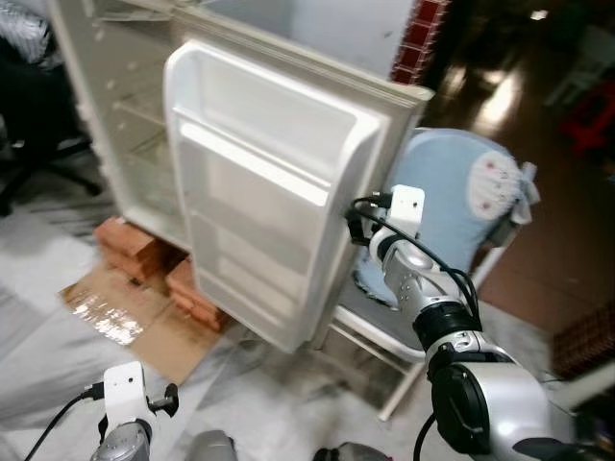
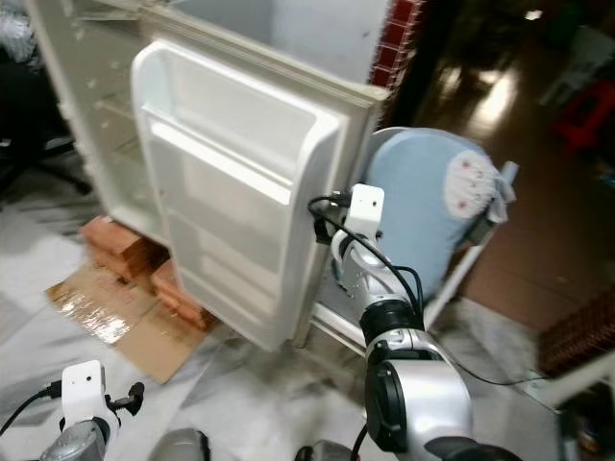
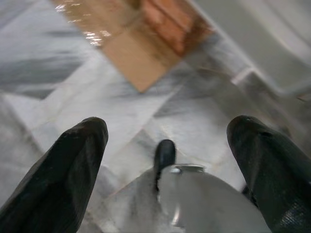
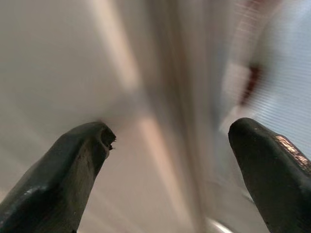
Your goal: Restocking fridge
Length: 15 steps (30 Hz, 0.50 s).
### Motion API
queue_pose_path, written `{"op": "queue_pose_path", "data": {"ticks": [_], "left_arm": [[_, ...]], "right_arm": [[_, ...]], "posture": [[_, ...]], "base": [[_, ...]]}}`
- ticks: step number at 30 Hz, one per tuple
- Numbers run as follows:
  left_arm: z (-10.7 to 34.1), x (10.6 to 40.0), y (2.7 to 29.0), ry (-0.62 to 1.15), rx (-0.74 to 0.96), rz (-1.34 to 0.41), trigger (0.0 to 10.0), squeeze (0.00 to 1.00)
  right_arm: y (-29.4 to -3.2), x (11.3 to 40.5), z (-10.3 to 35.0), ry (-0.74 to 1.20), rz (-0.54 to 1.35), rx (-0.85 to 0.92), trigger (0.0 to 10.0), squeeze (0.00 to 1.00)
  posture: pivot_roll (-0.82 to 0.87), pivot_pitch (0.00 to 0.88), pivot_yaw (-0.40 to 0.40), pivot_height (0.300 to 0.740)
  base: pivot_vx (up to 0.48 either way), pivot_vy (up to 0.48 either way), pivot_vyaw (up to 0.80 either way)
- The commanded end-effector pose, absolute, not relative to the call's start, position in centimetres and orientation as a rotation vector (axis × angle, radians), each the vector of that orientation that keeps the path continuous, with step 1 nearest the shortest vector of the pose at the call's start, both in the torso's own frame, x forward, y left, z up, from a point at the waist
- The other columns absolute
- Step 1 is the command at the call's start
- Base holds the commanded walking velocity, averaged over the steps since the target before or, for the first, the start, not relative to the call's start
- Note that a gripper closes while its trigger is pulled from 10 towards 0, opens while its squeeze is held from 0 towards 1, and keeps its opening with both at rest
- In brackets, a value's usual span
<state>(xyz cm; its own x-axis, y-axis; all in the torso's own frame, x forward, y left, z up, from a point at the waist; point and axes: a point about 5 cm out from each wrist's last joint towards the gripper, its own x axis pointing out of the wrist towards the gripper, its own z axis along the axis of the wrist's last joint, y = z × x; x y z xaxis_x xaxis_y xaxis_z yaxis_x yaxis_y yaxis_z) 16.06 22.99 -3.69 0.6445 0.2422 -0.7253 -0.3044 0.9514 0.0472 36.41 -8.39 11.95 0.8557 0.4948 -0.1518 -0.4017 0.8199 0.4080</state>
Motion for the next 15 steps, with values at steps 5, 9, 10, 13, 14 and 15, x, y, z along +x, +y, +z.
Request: {"op": "queue_pose_path", "data": {"ticks": [5,9,10,13,14,15], "left_arm": [[-3.6,16.4,22.6,0.807,-0.096,0.291,10.0,0.00],[-3.6,16.5,22.7,0.809,-0.092,0.282,10.0,0.00],[-3.6,16.5,22.7,0.809,-0.091,0.281,10.0,0.00],[-3.6,16.6,22.8,0.811,-0.088,0.276,10.0,0.00],[-3.6,16.6,22.8,0.811,-0.088,0.276,10.0,0.00],[-3.6,16.6,22.8,0.811,-0.087,0.276,10.0,0.00]], "right_arm": [[-9.0,29.3,15.0,0.163,1.340,0.309,10.0,0.00],[-12.4,28.4,13.0,0.280,1.376,0.190,10.0,0.00],[-12.6,28.4,12.8,0.291,1.374,0.180,10.0,0.00],[-15.0,30.6,9.3,0.413,1.112,-0.175,10.0,0.00],[-15.3,30.7,9.1,0.429,1.081,-0.205,10.0,0.00],[-16.5,32.5,8.3,0.475,0.844,-0.359,10.0,0.00]], "posture": [[0.14,0.001,-0.128,0.740],[0.13,0.000,-0.117,0.740],[0.13,0.000,-0.117,0.740],[0.13,0.003,-0.113,0.740],[0.13,0.003,-0.113,0.740],[0.13,0.003,-0.113,0.740]], "base": [[0.000,0.000,0.00],[0.000,0.000,0.00],[0.000,0.000,0.00],[0.000,0.000,0.00],[0.000,0.000,0.00],[0.000,0.000,0.00]]}}
